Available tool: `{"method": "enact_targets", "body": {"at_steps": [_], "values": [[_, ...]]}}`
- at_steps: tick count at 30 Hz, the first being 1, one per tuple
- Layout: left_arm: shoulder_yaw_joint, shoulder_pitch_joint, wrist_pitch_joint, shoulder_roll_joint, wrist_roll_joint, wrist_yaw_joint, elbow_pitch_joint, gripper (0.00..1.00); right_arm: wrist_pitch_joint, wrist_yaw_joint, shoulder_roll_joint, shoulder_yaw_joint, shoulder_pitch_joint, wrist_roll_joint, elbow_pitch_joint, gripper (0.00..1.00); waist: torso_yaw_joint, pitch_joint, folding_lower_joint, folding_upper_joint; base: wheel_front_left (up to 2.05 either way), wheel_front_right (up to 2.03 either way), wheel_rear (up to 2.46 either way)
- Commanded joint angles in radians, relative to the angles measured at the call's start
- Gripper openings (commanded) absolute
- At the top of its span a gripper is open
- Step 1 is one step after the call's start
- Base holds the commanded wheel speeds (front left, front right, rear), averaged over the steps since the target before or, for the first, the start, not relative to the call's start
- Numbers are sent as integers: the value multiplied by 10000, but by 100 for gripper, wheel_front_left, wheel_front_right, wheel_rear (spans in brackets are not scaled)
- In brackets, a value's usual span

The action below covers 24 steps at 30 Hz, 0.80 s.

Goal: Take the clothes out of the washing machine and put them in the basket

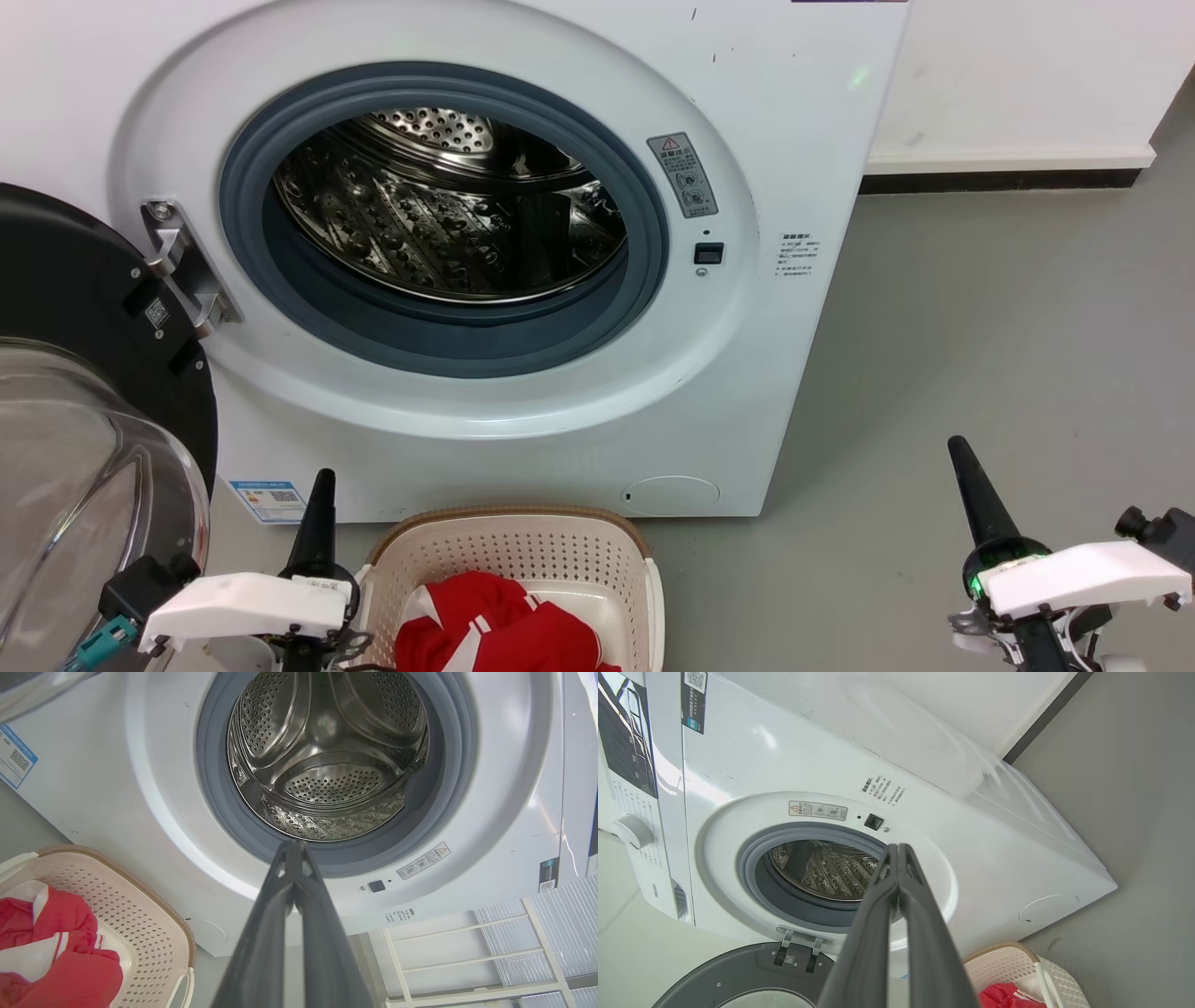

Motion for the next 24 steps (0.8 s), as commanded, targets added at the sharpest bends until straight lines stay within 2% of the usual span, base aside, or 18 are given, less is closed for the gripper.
{"method": "enact_targets", "body": {"at_steps": [1,24], "values": [[56,-242,46,9,-163,-35,-49,0,21,-3,-60,-38,-243,187,-53,0,3,0,-1,0,0,0,0],[193,-441,607,-5,-2413,-185,160,0,356,-3,-34,-383,-387,2488,216,0,132,-11,-1,0,0,0,0]]}}
